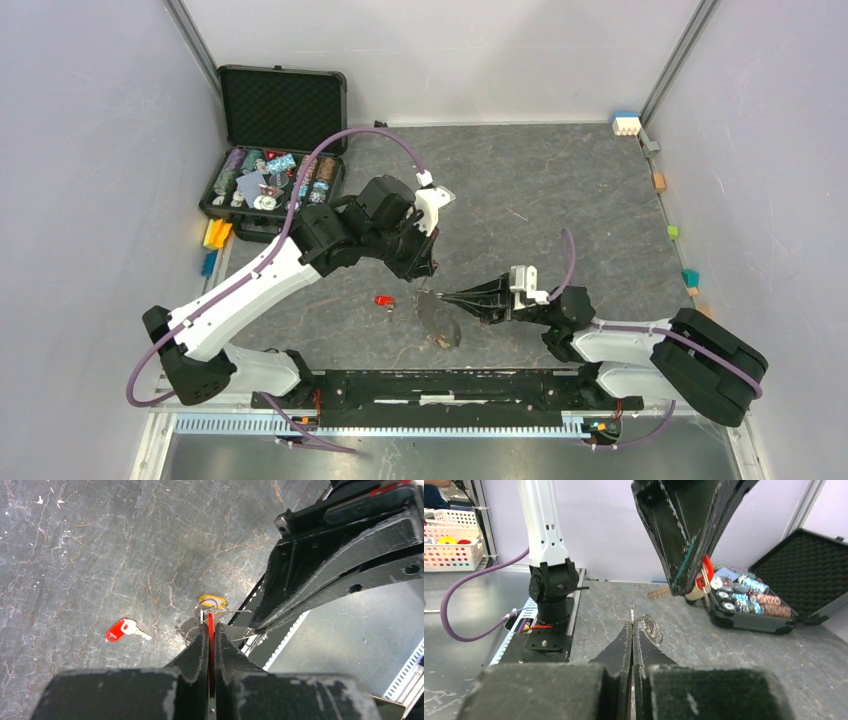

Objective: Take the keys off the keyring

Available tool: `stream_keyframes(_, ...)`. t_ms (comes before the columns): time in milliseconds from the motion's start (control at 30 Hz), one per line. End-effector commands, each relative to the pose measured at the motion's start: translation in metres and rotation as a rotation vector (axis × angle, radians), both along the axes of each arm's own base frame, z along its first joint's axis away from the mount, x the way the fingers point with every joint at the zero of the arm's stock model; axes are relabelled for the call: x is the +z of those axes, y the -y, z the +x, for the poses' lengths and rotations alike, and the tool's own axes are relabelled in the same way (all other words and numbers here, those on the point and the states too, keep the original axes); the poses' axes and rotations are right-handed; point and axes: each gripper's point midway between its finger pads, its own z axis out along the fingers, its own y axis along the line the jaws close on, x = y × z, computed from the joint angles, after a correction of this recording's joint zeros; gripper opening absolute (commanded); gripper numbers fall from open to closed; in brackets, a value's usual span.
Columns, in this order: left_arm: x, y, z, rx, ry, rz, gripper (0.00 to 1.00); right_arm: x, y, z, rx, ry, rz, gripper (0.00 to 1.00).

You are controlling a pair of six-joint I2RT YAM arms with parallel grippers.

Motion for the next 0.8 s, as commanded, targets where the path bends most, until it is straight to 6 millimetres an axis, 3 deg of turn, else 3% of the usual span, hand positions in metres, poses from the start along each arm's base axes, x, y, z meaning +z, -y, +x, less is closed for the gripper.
stream_keyframes(0,0.013,0.007,0.004,0.021,0.013,-0.059,0.02,0.061,0.020,-0.018,-0.005,0.216,0.208,0.00)
stream_keyframes(100,0.012,0.005,0.006,0.032,0.024,-0.051,0.02,0.060,0.020,-0.014,-0.028,0.201,0.198,0.00)
stream_keyframes(233,0.005,-0.002,0.015,0.087,0.045,-0.016,0.02,0.044,0.015,0.004,-0.094,0.121,0.107,0.00)
stream_keyframes(467,-0.009,-0.028,0.047,0.367,0.130,0.000,0.02,0.014,0.028,0.043,-0.320,0.017,-0.043,0.00)
stream_keyframes(633,-0.046,-0.045,0.055,0.548,0.100,-0.003,0.02,-0.004,0.051,0.078,-0.549,-0.078,-0.175,0.00)
stream_keyframes(767,-0.097,-0.060,0.051,0.679,0.040,0.031,0.05,-0.025,0.061,0.092,-0.644,-0.151,-0.280,0.00)
